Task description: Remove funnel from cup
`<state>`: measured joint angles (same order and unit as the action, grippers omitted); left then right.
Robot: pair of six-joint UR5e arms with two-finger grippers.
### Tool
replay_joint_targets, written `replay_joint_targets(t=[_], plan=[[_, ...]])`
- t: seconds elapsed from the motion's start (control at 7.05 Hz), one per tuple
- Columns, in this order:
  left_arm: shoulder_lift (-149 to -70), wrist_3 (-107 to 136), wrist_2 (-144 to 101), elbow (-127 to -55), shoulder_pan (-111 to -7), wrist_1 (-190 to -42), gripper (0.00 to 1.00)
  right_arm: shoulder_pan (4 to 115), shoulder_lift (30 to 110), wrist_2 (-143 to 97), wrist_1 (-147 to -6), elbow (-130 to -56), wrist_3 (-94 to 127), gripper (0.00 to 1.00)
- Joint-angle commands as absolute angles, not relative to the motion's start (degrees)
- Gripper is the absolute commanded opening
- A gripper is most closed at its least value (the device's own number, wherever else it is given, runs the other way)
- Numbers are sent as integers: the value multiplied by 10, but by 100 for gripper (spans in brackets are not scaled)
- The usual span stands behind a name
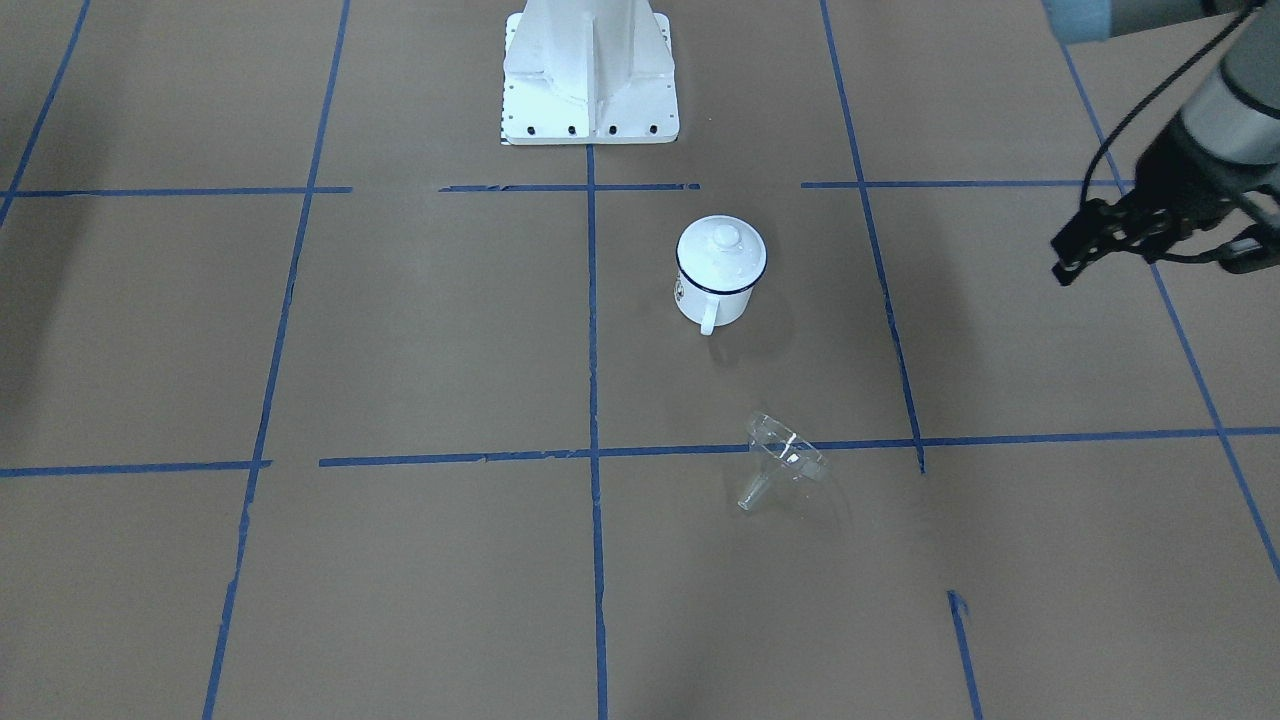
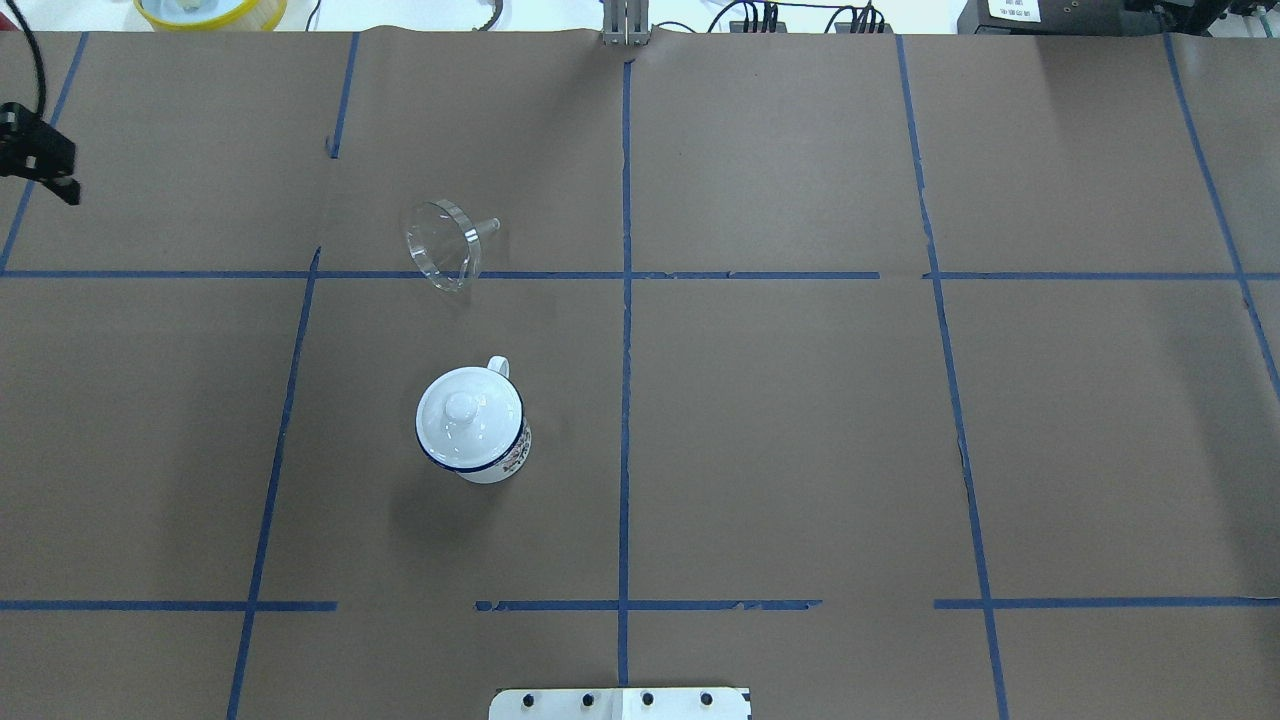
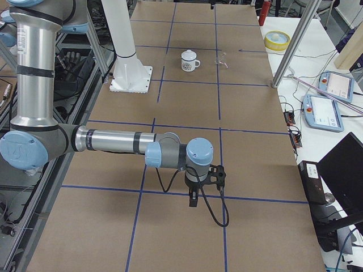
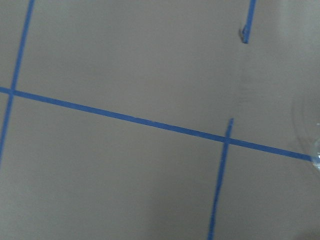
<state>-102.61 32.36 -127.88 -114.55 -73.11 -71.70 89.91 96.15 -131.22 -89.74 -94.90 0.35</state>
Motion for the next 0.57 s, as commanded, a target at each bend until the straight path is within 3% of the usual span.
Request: replay_joint_targets(t=[0.0, 0.43], plan=[[-970, 65, -1298, -1091, -863, -720, 100, 899, 962, -1312, -897, -948, 4, 100], [-954, -90, -1296, -934, -937, -802, 100, 899, 962, -1312, -897, -948, 4, 100]])
